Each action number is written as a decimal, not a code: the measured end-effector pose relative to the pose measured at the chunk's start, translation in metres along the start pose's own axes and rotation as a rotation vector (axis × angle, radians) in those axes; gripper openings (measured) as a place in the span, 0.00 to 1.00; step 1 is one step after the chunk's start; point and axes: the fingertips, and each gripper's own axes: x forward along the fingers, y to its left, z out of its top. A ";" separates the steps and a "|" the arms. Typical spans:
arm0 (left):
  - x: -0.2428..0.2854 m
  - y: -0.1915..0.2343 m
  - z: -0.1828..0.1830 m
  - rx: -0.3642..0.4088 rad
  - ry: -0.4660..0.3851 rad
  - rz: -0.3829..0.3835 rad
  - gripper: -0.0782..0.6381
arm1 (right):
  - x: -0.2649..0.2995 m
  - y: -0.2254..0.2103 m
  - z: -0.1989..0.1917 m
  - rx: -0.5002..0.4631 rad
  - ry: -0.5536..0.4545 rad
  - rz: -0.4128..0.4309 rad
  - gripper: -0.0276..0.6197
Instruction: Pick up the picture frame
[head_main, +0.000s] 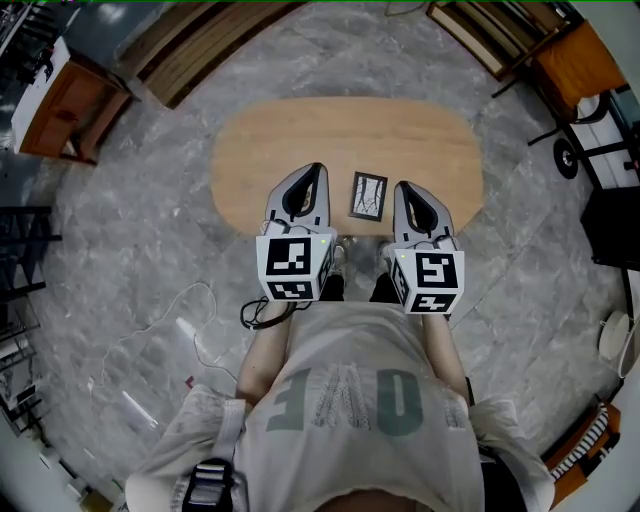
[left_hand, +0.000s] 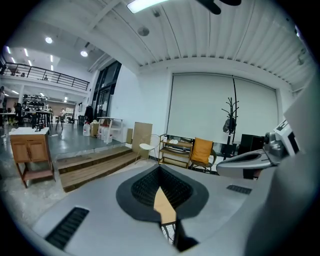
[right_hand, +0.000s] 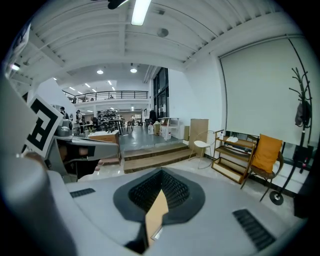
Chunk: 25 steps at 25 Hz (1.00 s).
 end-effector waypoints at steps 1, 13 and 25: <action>0.004 -0.005 0.001 0.005 0.000 0.004 0.12 | 0.000 -0.006 -0.001 0.002 -0.002 0.001 0.05; 0.043 -0.076 0.023 0.025 -0.035 0.034 0.12 | -0.014 -0.083 0.017 -0.017 -0.075 0.046 0.05; 0.051 -0.072 0.033 0.035 -0.049 0.061 0.12 | -0.005 -0.095 0.027 -0.036 -0.109 0.060 0.05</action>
